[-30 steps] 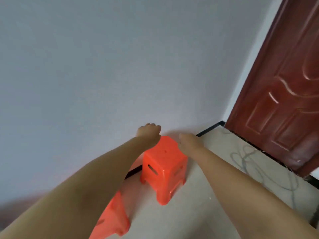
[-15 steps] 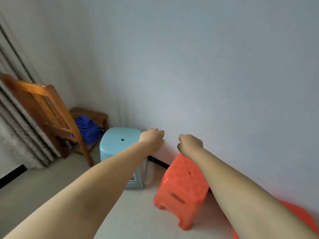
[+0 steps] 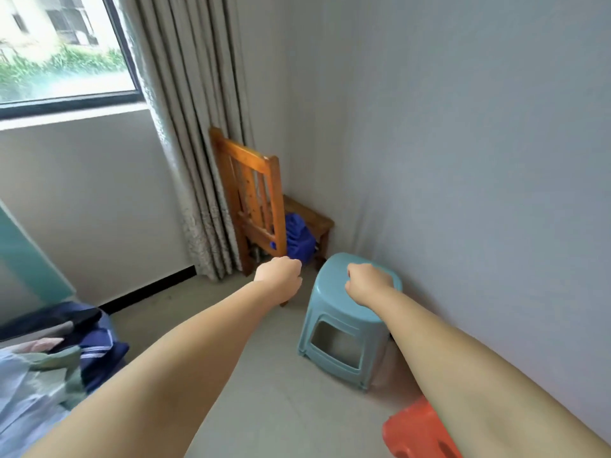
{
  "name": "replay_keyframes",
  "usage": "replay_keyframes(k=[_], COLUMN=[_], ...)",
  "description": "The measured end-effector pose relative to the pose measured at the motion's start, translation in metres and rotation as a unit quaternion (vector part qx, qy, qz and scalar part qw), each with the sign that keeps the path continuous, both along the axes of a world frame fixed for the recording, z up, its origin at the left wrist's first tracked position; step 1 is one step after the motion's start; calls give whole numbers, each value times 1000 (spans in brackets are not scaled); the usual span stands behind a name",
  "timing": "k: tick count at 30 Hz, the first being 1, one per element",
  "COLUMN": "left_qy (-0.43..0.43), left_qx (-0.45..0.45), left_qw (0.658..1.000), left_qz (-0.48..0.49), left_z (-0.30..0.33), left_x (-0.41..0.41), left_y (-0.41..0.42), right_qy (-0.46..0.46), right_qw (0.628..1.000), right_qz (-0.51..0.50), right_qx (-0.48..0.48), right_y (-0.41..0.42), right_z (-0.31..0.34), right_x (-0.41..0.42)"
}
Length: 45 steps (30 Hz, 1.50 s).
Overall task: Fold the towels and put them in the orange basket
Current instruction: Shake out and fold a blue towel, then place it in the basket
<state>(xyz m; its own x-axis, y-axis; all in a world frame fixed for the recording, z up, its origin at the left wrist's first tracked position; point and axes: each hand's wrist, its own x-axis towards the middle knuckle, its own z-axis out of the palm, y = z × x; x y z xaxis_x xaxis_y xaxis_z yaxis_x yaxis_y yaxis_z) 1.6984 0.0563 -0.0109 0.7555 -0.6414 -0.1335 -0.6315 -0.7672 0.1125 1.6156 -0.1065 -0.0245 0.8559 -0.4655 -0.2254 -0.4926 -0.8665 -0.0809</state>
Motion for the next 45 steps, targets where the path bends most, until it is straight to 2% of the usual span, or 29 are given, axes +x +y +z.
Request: replay_keyframes(k=[9,18,28,35,40,42,45], left_qy=[15,74,188,249,223,170,88], left_qx=[17,14,88,140,140,122,85], left_qw=[999,995,978,958,965,977,987], left_qz=[-44,-72,-17,-22,0,35,101], left_z=[-13,-59,-170,-273,-358,-380,-407], left_x=[126,205,316,379,424,440,465], left_y=[-6,-91,-195,-249,-290,-294,-296], right_qy=[25,57,123,134,100,112,46], right_qw=[998,992,980,966,974,975,979], right_qz=[-56,-94,-86,-124,-152,-159,-178], right_qx=[29,59,130,182,134,111,85], right_y=[-2,-81,-182,-209,-217,-214,-206], right_z=[-18,-67,-175,-275,-360,-384,-411], right_x=[107,180,293,351,365,363,361])
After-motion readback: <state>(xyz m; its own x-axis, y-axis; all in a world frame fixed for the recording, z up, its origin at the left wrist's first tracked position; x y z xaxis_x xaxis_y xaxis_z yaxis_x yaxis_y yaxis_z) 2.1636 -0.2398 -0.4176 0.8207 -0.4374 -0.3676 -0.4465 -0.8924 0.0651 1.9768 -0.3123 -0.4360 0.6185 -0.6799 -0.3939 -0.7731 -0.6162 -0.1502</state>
